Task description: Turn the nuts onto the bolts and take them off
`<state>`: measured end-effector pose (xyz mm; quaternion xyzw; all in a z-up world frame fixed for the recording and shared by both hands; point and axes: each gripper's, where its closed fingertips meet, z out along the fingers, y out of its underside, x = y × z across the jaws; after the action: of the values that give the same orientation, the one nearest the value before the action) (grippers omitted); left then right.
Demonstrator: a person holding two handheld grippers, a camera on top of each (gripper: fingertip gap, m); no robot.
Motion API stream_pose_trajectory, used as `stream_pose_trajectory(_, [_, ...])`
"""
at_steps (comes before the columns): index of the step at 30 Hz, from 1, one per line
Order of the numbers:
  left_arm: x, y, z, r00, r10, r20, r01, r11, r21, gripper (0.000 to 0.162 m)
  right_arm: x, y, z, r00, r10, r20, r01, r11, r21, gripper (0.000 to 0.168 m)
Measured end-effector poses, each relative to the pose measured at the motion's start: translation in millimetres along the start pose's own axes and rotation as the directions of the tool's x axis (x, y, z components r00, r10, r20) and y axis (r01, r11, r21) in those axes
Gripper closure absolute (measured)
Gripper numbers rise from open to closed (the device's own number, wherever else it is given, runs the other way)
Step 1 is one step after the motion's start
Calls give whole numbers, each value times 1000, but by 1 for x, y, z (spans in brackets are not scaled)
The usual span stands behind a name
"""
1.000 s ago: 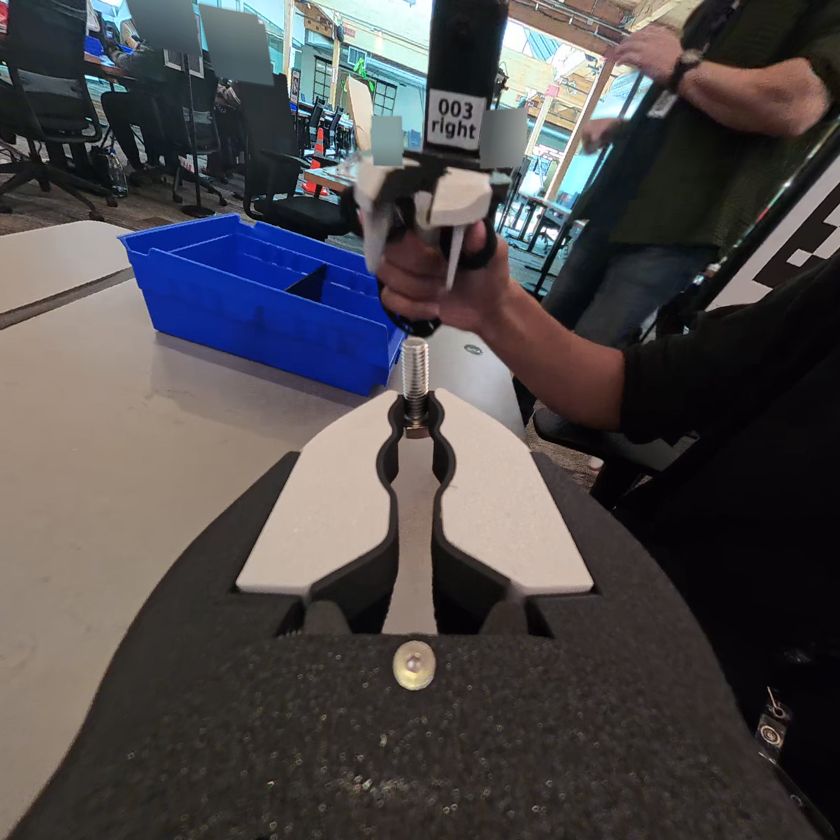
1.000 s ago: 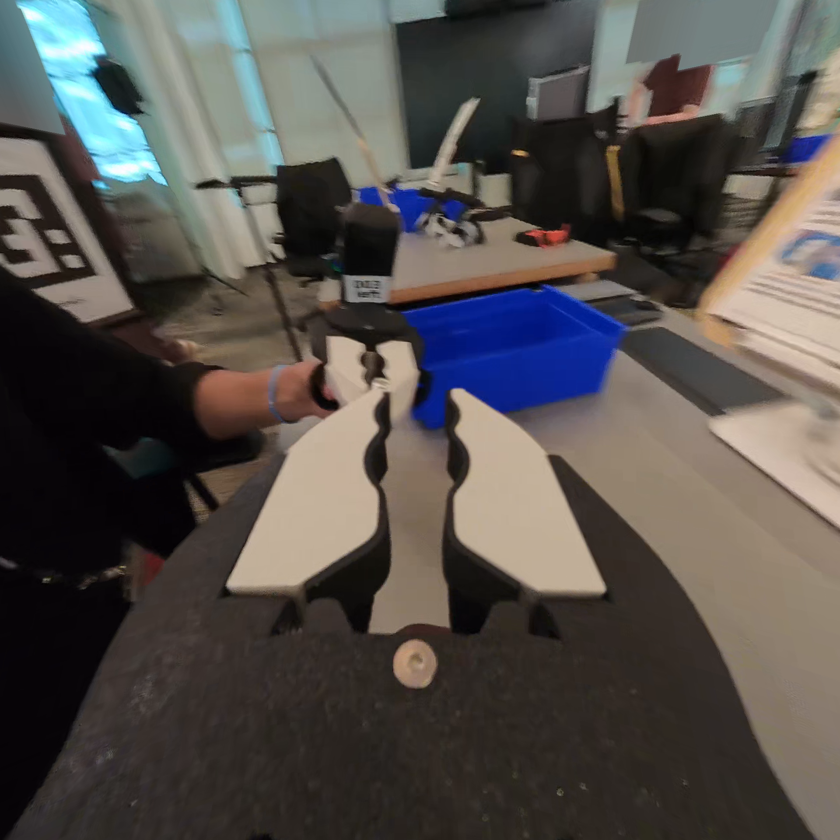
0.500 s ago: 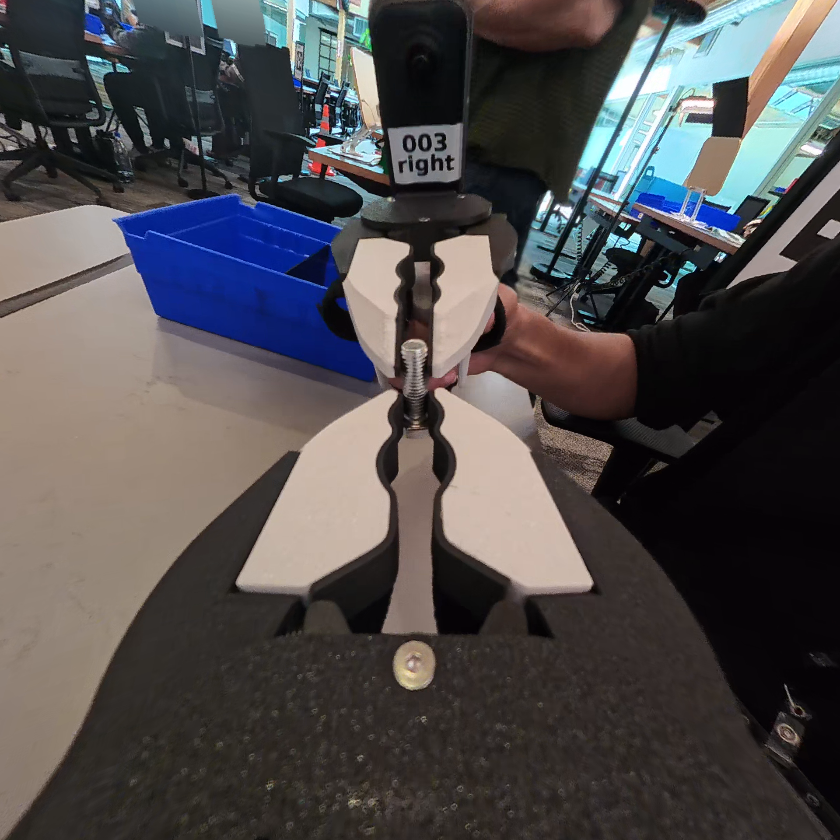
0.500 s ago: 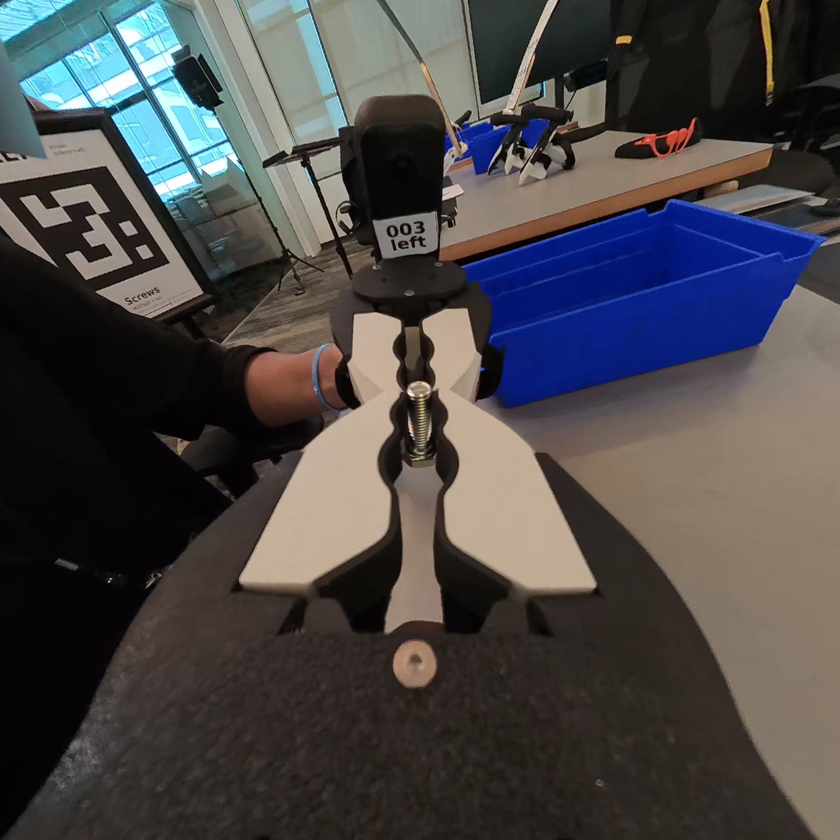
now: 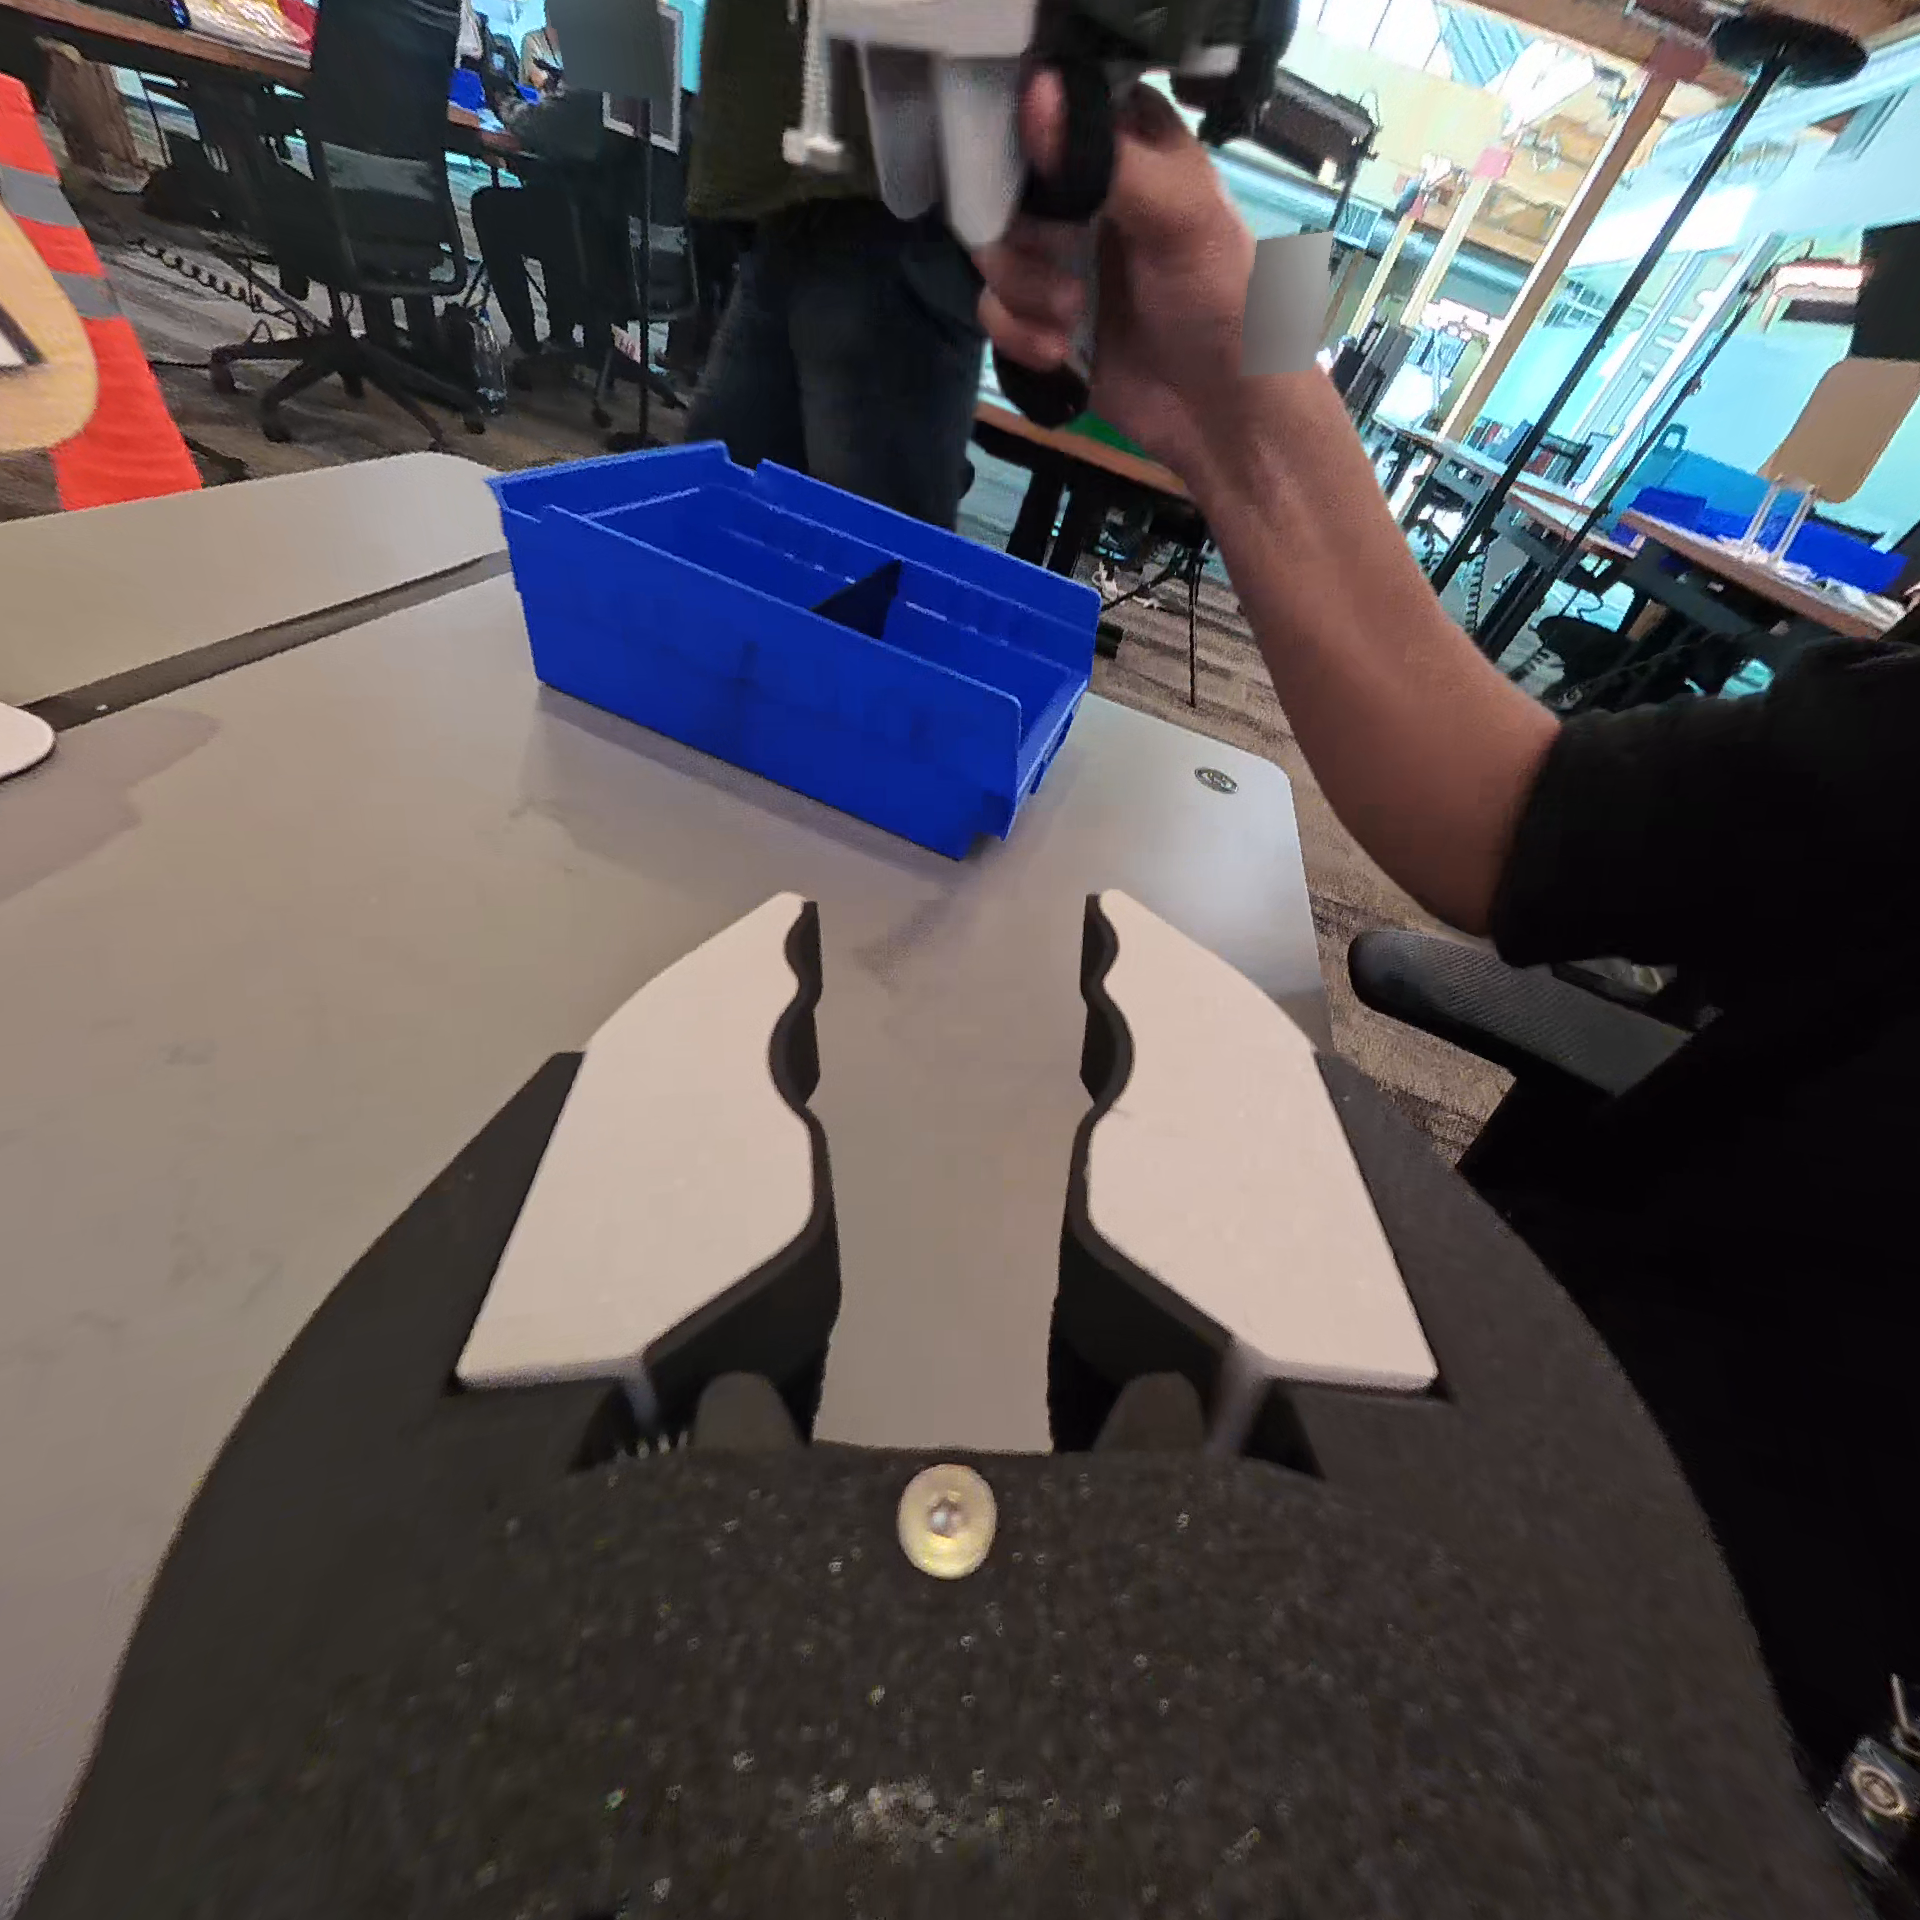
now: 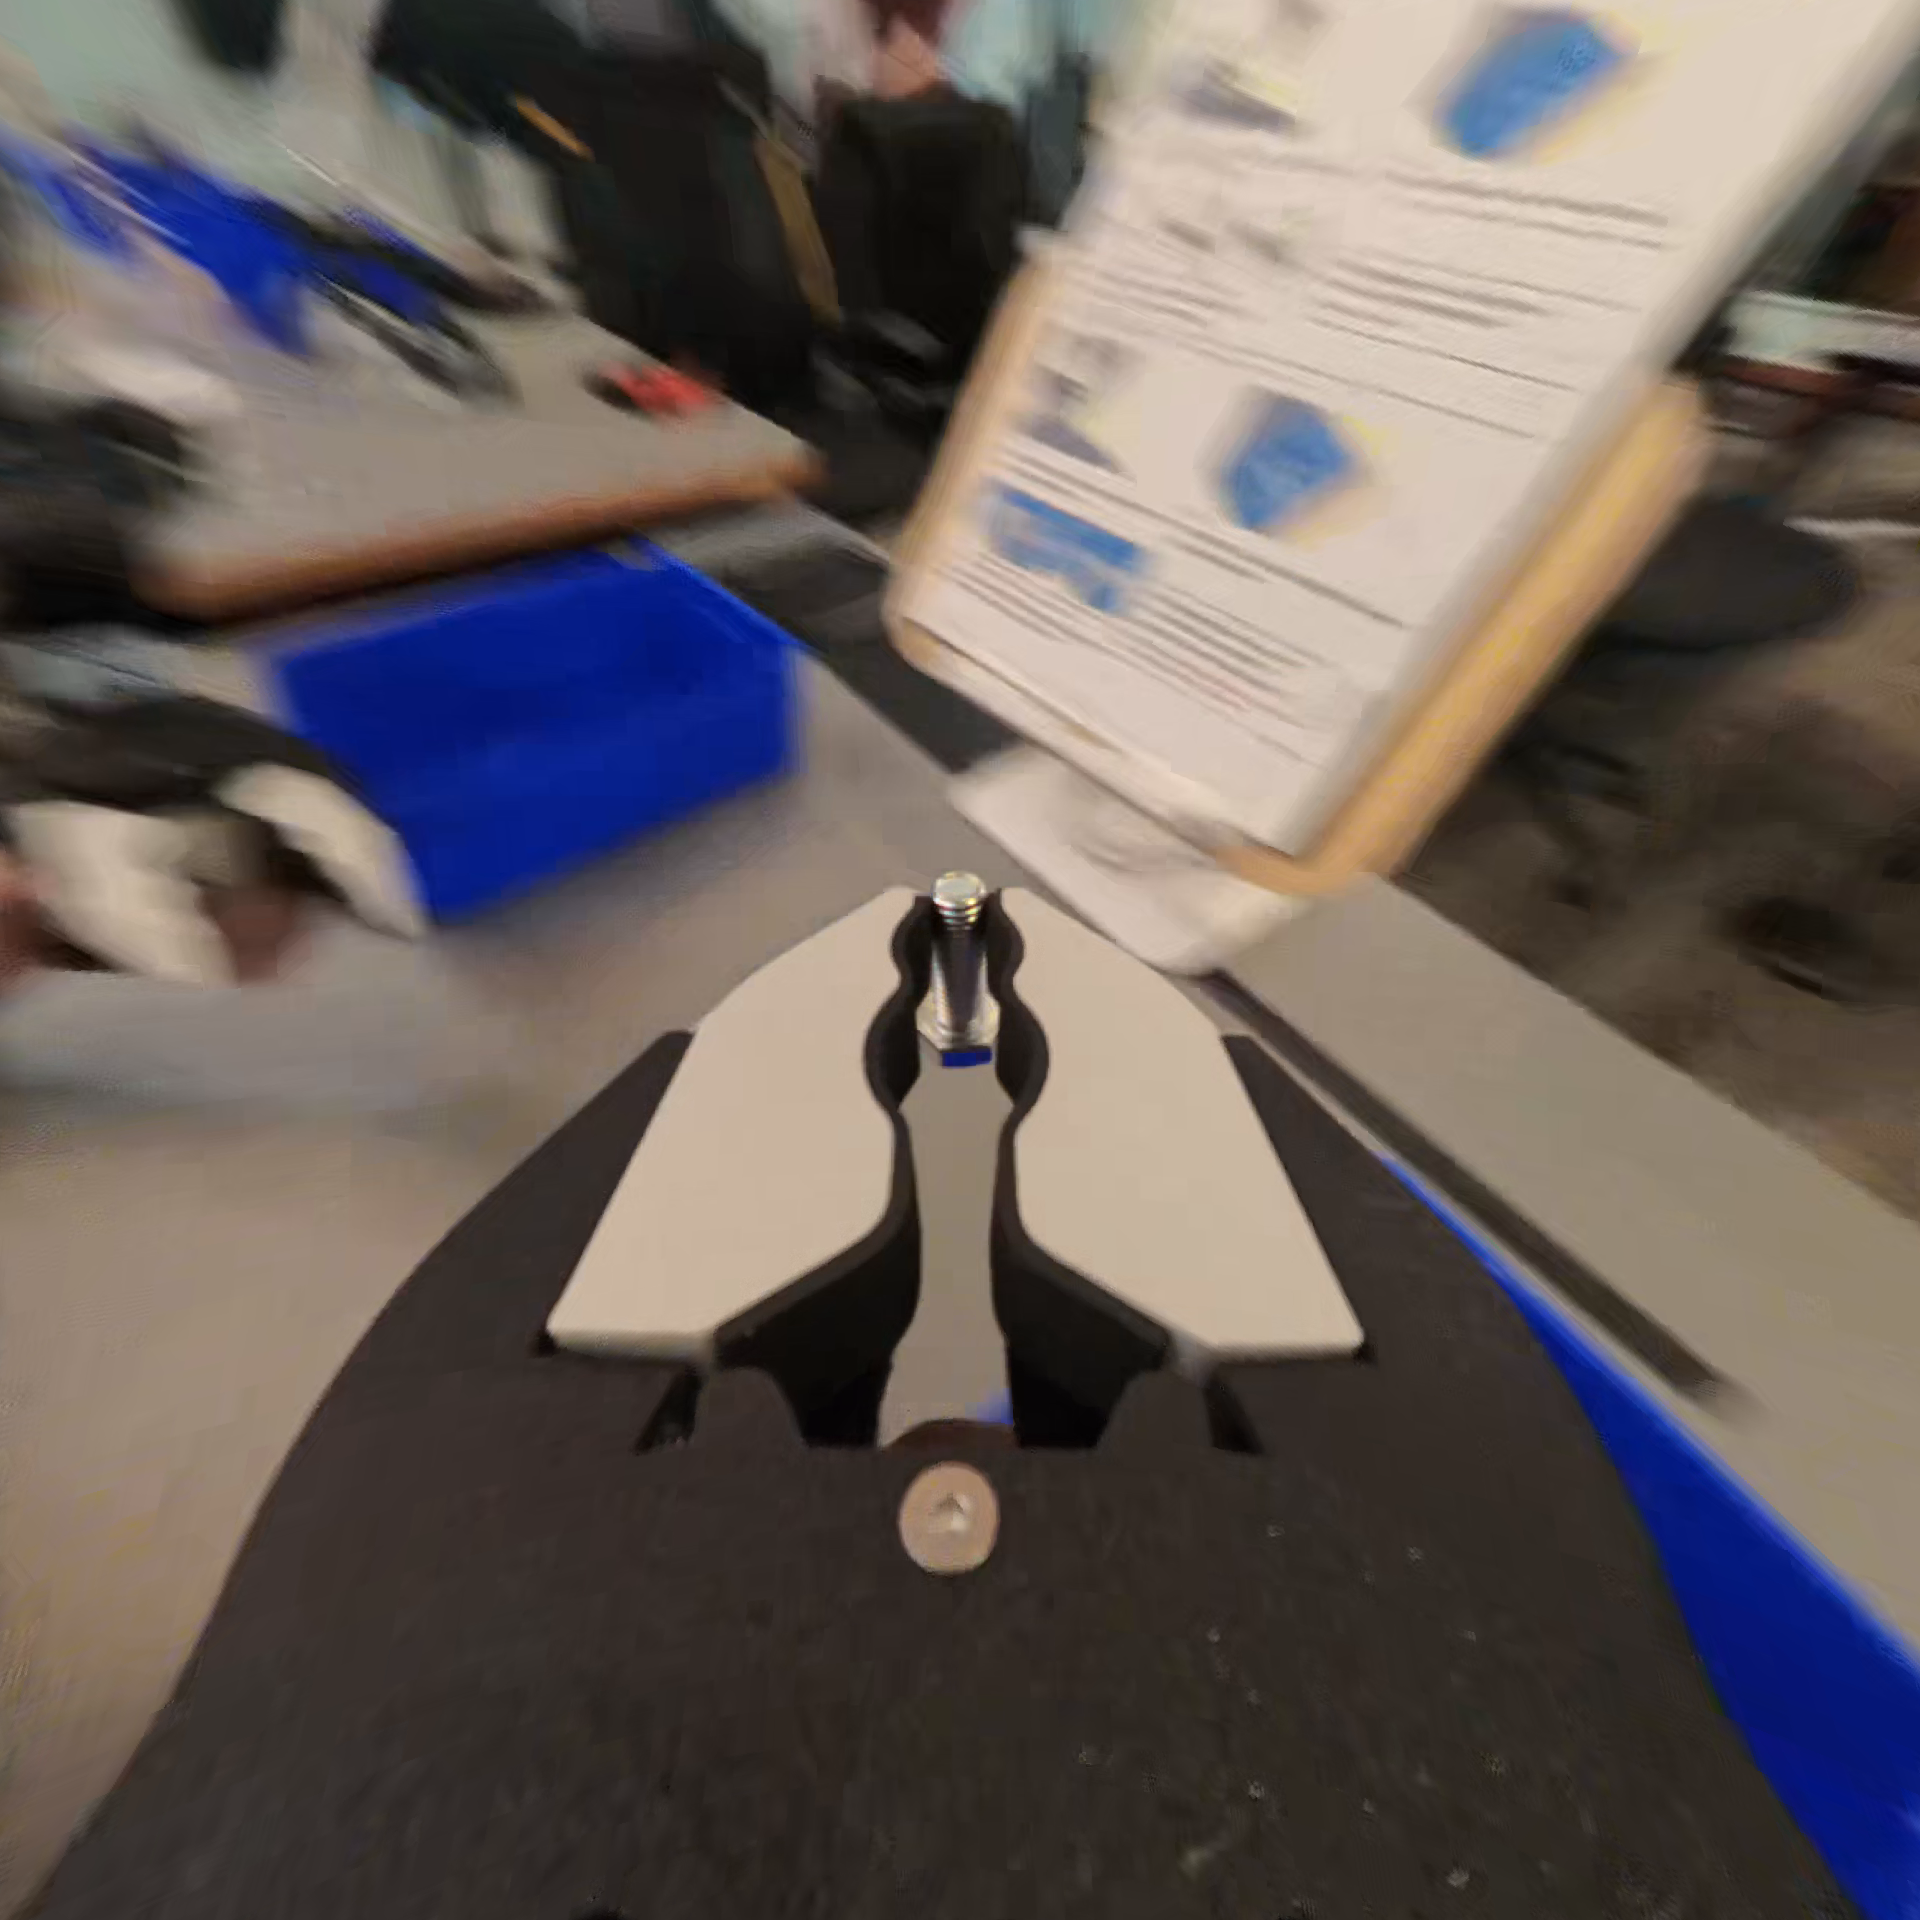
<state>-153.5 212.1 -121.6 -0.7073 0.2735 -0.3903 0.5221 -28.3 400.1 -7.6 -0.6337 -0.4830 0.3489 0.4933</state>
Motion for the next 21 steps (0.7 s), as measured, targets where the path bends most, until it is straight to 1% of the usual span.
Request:
stream_pose_trajectory(1, [0,-2,-2,1000,-3,-1,3,1000,8,116,39,12,-6,993,-39,-113,29,996,-88,159])
stream_pose_trajectory(2, [0,-5,-4,1000,-6,-6,7,1000,18,117,73,34,-10,981,-52,-188,12,979,-203,159])
stream_pose_trajectory(3, [1,-7,-5,1000,-11,-13,11,999,30,119,100,61,-11,975,-37,-221,-40,942,-334,159])
stream_pose_trajectory(4, [1,-8,-6,1000,-15,-20,16,999,37,121,118,88,-10,976,-17,-216,-81,896,-437,159])
stream_pose_trajectory(6, [0,-8,-6,999,-25,-21,26,999,36,123,138,139,-2,982,35,-186,-138,803,-579,158])
stream_pose_trajectory(9, [-1,-6,-5,999,-37,-24,37,999,32,123,143,202,12,991,71,-115,-134,641,-755,158])
stream_pose_trajectory(11, [0,-4,-4,999,-39,-29,40,999,20,123,144,230,20,991,94,-96,-132,562,-816,158])
stream_pose_trajectory(12, [0,-2,-3,999,-37,-29,37,999,11,123,145,239,24,989,106,-100,-142,538,-831,158])
stream_pose_trajectory(16, [2,1,-2,1000,-20,-20,20,1000,-12,123,139,264,31,973,199,-116,-195,446,-873,158])
stream_pose_trajectory(21, [-1,6,-2,1000,-27,-14,27,999,-24,123,140,275,35,964,219,-150,-229,404,-885,158])
